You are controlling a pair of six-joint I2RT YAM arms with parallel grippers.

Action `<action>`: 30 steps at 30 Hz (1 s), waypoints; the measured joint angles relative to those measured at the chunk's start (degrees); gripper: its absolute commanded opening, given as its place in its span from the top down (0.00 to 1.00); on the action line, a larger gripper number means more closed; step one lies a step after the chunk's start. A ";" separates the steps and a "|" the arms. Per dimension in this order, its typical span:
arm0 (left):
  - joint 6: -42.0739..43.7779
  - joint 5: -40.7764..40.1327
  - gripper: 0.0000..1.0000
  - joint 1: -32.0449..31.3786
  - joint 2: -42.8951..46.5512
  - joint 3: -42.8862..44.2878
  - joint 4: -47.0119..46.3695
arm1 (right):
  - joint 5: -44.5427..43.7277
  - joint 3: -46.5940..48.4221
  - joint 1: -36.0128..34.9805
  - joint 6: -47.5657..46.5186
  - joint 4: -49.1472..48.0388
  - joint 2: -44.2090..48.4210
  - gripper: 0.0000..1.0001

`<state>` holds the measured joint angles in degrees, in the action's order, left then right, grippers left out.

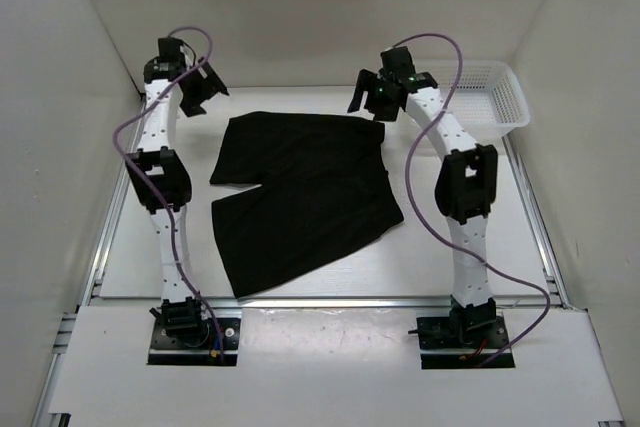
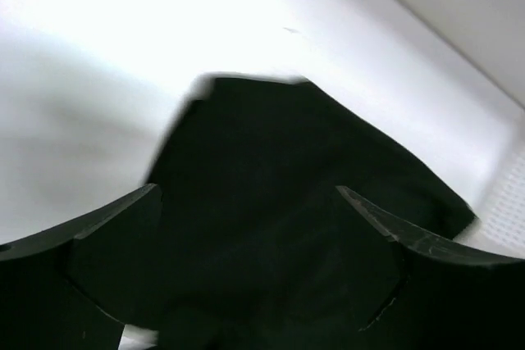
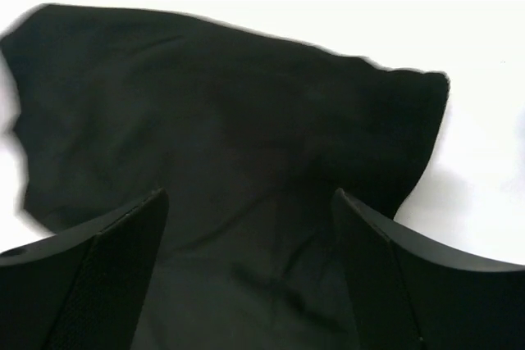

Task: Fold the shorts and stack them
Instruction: Flatten the shorts out, then fold the shorts

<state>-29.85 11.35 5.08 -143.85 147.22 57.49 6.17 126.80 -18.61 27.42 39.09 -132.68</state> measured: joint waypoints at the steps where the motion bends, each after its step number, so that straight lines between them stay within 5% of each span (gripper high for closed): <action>1: 0.02 -0.13 0.07 -0.13 4.13 -2.93 -0.50 | 0.07 -1.84 -0.35 -0.07 -0.68 2.82 0.21; 3: 0.11 -1.07 0.25 -0.39 13.92 -9.55 -1.05 | -0.26 -6.93 -1.55 -0.28 -2.54 10.32 0.46; 4: 0.13 -1.88 0.52 -0.44 19.45 -13.73 -1.88 | -1.14 -11.89 -2.45 -0.11 -5.25 15.13 0.67; 7: 0.52 -4.94 0.85 -1.09 37.16 -28.46 -3.28 | -3.82 -30.91 -5.44 0.94 -10.69 31.80 0.90; 11: 0.20 -6.82 0.90 -2.54 58.36 -54.75 -5.95 | -3.98 -52.85 -7.02 2.60 -13.46 50.62 0.98; 14: -2.12 -5.86 0.90 -4.55 67.23 -74.40 -6.03 | -3.26 -66.40 -5.16 3.69 -13.70 58.38 0.95; 16: -4.39 -4.50 0.90 -6.25 67.36 -85.31 -6.78 | -2.32 -74.01 -4.26 5.35 -12.28 60.39 0.45; 18: -6.32 -3.58 0.90 -7.78 64.39 -92.98 -6.71 | -1.07 -79.82 -3.82 7.39 -11.58 61.68 0.18; 22: -8.33 -3.76 0.90 -8.33 57.64 -96.08 -6.64 | 4.17 -88.70 0.04 11.15 -11.89 65.42 0.24; 30: -9.05 -6.86 0.90 -8.96 43.08 -87.32 -9.90 | 12.81 -93.81 9.70 17.42 -21.38 61.18 0.36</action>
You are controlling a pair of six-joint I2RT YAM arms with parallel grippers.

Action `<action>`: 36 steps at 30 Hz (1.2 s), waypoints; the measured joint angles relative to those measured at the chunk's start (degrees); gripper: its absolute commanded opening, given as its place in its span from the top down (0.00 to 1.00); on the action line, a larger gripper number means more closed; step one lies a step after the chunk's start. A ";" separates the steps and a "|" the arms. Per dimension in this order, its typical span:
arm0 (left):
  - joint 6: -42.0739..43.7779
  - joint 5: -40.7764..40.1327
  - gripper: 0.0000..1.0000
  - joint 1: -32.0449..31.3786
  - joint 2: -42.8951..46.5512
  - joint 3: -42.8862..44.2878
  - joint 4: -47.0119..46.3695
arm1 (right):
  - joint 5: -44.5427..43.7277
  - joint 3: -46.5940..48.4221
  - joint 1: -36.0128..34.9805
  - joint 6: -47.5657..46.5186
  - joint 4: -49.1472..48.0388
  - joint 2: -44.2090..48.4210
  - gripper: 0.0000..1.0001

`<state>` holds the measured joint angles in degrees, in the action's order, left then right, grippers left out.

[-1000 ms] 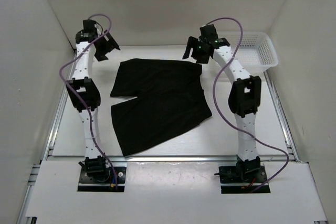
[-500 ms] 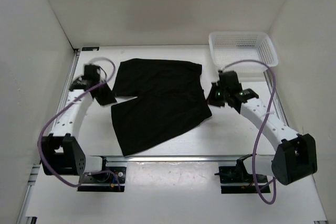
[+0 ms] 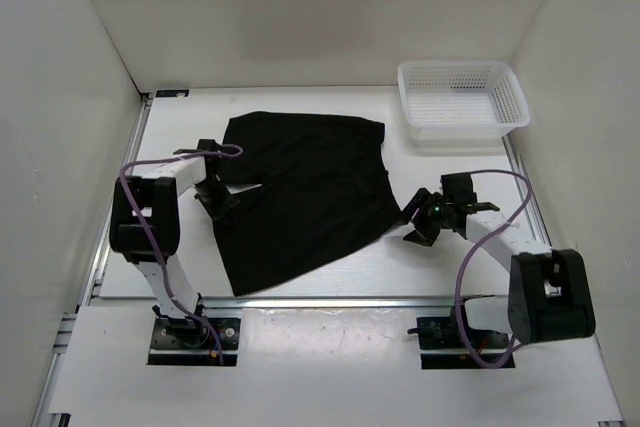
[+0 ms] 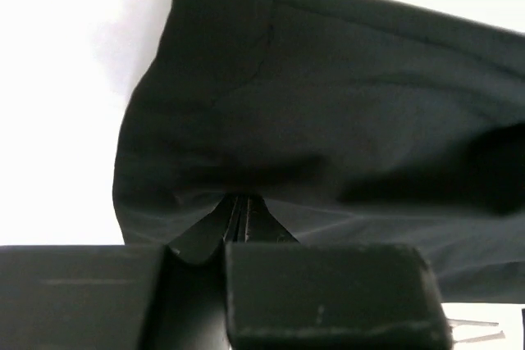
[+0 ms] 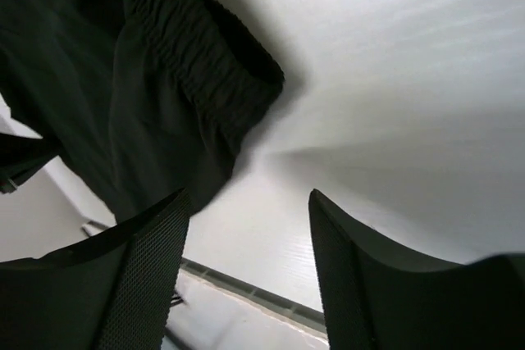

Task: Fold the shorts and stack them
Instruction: Fold the shorts

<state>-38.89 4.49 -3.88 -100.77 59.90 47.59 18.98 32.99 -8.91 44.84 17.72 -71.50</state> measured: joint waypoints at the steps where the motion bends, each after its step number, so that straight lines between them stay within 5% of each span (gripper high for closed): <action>1: 0.13 0.17 0.90 -0.02 -1.79 2.08 1.51 | 0.90 0.00 0.02 0.55 -1.60 -1.57 0.38; 10: 1.51 -0.81 0.90 -0.13 -11.63 16.15 3.39 | 5.31 0.50 0.02 7.91 -12.46 -14.03 0.59; 15: 3.10 -2.86 0.85 -0.24 -15.96 23.61 5.01 | 3.48 1.95 0.00 9.73 -13.86 -16.00 0.82; 19: 4.61 -5.01 0.59 -0.22 -15.98 27.28 6.73 | 1.90 3.43 0.00 10.14 -14.03 -16.22 0.99; 21: 5.27 -5.62 0.08 -0.20 -13.68 26.82 7.30 | 1.38 4.13 0.02 10.16 -14.03 -16.31 0.99; 24: 4.96 -5.46 0.10 -0.11 -4.94 20.24 6.80 | 0.63 4.37 -0.11 10.03 -13.99 -16.31 0.99; 29: 1.95 -3.06 0.30 -0.24 17.20 1.29 9.73 | 0.28 4.66 -0.24 9.11 -13.00 -16.28 0.99; 36: -8.07 2.82 0.34 -3.10 35.56 -17.09 13.70 | 0.02 5.81 -0.66 7.21 -11.50 -16.28 0.99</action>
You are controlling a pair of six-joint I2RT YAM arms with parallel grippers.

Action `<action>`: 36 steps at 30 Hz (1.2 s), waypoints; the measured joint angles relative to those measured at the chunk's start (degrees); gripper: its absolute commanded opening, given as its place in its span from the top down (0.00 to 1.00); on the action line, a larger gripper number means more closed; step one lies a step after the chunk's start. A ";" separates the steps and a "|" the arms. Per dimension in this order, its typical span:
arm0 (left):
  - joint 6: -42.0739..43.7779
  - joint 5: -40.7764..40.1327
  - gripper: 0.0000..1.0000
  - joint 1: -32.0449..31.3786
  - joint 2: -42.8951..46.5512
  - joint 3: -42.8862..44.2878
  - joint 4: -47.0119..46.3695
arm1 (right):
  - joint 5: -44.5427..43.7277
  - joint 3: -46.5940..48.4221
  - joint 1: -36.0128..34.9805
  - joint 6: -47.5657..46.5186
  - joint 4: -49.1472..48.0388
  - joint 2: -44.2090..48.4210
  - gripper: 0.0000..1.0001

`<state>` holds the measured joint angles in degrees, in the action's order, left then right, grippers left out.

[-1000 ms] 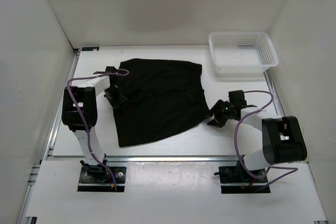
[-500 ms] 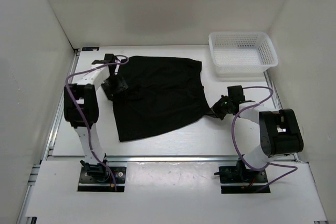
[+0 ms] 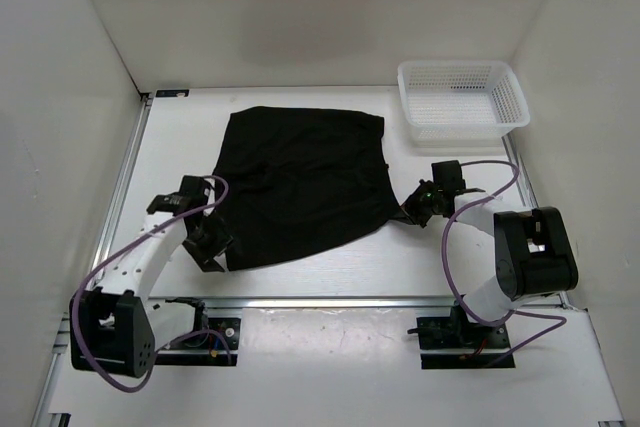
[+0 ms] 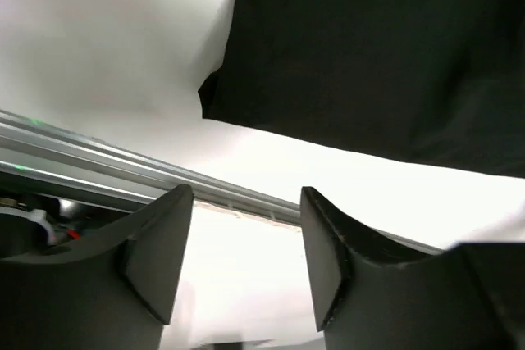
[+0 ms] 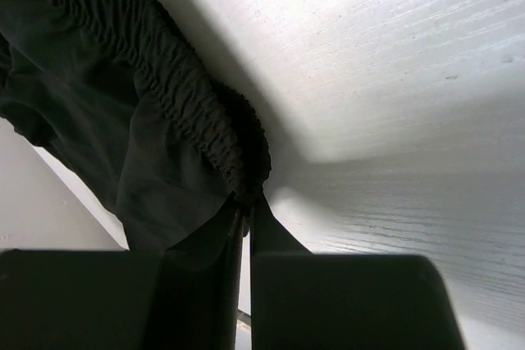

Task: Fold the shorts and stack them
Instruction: Fold the shorts

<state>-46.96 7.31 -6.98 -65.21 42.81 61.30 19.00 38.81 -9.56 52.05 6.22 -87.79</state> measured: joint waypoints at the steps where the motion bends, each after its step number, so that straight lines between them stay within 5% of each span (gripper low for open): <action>1: -1.27 0.52 0.38 -0.20 0.66 -0.85 0.17 | 0.02 0.07 0.00 -0.07 0.09 0.00 0.99; 6: -5.29 1.84 0.54 -2.03 -1.01 -2.05 -1.20 | 0.04 0.20 -0.39 -0.68 1.01 0.35 0.99; 14: -7.30 1.46 0.38 -4.98 -12.55 -3.04 -6.36 | 0.00 0.50 -0.59 -1.73 1.95 2.03 0.99; 17: -8.20 0.07 0.39 -5.14 -13.07 -3.06 -7.30 | 0.00 0.52 -0.59 -1.75 2.60 2.51 0.99; 23: -9.99 -3.37 0.55 -5.14 -15.21 -3.06 -9.49 | -0.07 0.52 -0.59 -2.51 3.30 3.15 0.99; 30: -10.34 -3.32 0.87 -5.81 -18.97 -1.68 -9.75 | -0.44 0.52 -0.66 -2.99 4.37 4.48 0.99; 36: -10.05 -3.61 0.90 -6.27 -19.04 -1.14 -9.18 | -0.57 0.66 -0.70 -3.26 5.03 5.29 0.99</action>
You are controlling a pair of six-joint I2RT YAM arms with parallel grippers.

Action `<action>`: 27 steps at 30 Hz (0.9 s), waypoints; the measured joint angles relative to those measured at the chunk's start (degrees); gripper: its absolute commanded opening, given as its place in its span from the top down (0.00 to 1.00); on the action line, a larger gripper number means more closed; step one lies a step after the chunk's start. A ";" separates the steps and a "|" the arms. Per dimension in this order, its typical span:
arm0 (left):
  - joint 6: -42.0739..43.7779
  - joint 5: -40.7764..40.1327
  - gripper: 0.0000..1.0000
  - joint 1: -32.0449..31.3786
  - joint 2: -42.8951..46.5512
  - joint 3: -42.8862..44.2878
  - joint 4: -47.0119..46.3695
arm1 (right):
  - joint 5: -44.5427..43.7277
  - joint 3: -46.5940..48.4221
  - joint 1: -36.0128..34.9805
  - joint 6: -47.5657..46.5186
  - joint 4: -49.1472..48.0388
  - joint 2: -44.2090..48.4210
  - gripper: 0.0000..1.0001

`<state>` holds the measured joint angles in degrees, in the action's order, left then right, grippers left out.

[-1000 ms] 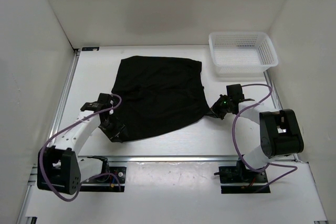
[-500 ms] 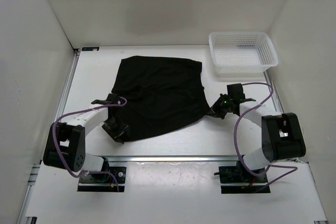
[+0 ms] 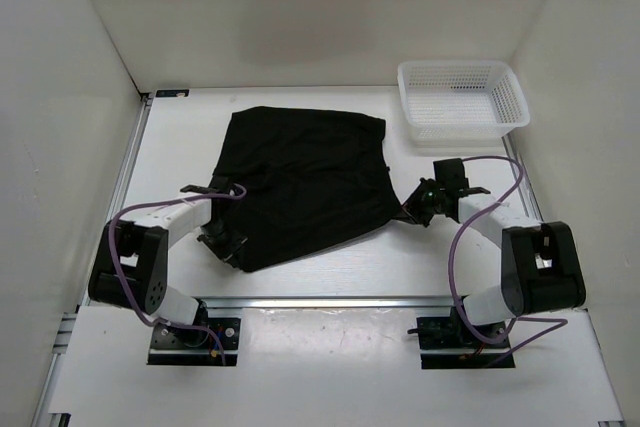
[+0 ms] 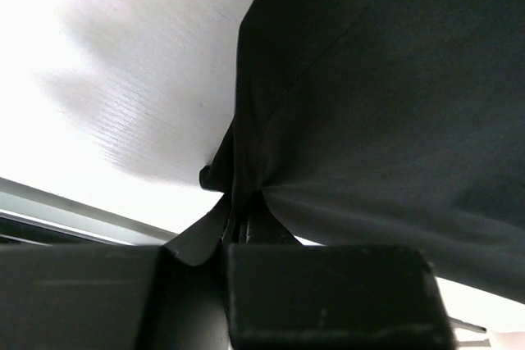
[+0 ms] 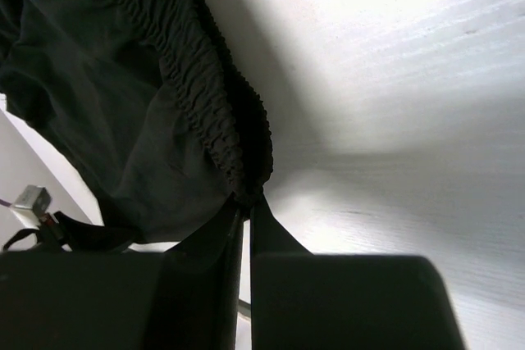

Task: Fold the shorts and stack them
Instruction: Fold the shorts

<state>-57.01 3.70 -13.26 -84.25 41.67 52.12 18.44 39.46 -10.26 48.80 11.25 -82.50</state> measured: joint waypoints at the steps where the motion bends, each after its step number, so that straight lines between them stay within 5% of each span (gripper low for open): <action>1: 0.11 -0.37 0.90 -0.02 0.15 0.42 0.39 | -0.15 0.26 0.00 -0.26 0.76 0.22 0.99; 13: 1.92 -7.32 0.90 -0.13 14.91 24.48 12.09 | -4.72 10.49 -0.07 -7.52 11.28 9.73 0.99; 27: -1.36 -3.04 0.90 -1.07 34.40 10.67 20.22 | -4.81 2.36 -0.50 -10.16 29.66 31.95 0.99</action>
<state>-58.37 0.67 -14.33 -49.84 52.34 72.34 13.63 41.82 -10.76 38.63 40.91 -50.54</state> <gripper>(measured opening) 0.121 0.025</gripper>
